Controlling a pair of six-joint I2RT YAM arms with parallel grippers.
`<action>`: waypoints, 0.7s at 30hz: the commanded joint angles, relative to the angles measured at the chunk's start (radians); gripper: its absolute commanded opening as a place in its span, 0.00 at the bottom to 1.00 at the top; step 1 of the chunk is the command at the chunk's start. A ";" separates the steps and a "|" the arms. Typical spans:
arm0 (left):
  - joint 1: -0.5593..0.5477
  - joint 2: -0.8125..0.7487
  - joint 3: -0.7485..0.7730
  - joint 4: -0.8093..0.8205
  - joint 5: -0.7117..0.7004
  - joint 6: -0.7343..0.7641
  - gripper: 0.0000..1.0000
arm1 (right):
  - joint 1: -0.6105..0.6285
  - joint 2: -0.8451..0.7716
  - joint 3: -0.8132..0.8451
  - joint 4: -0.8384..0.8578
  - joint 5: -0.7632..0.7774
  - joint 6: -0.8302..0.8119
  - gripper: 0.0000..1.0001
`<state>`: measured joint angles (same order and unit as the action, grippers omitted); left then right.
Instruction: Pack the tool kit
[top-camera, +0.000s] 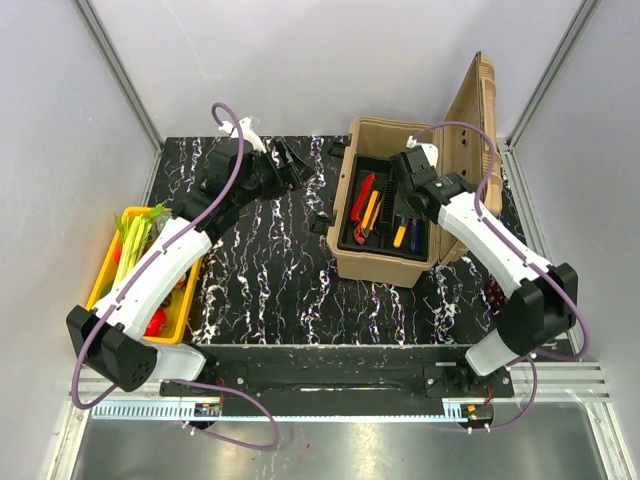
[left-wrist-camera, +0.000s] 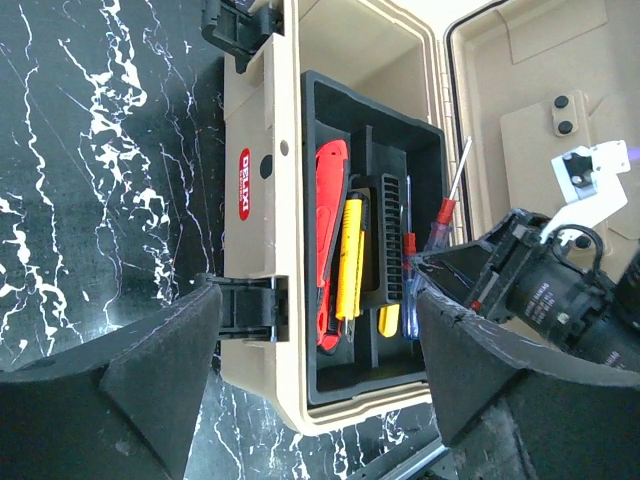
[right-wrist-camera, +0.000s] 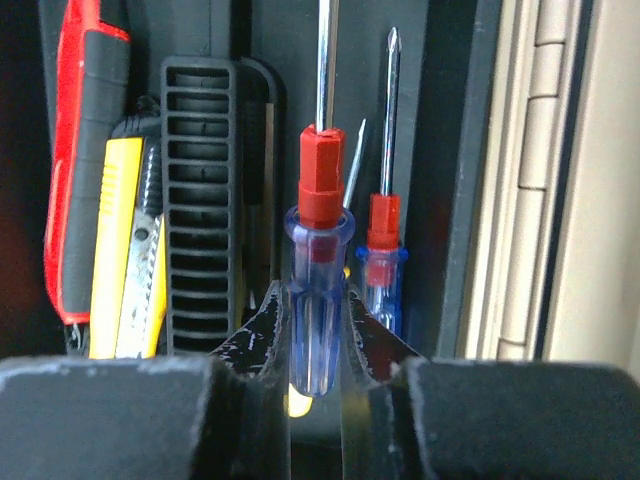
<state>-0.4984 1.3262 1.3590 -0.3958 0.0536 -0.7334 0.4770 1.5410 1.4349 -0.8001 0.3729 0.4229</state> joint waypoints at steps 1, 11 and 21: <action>0.008 0.002 0.019 0.011 0.011 0.011 0.82 | -0.015 0.042 0.007 0.076 -0.011 -0.015 0.03; 0.014 0.004 0.020 -0.002 0.005 0.017 0.82 | -0.017 0.036 0.001 0.101 -0.003 0.007 0.54; 0.021 0.024 -0.014 -0.029 -0.028 0.019 0.82 | -0.017 -0.117 0.185 0.052 -0.109 -0.041 0.63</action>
<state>-0.4885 1.3354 1.3582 -0.4263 0.0517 -0.7292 0.4564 1.5375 1.4883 -0.7689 0.3397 0.4080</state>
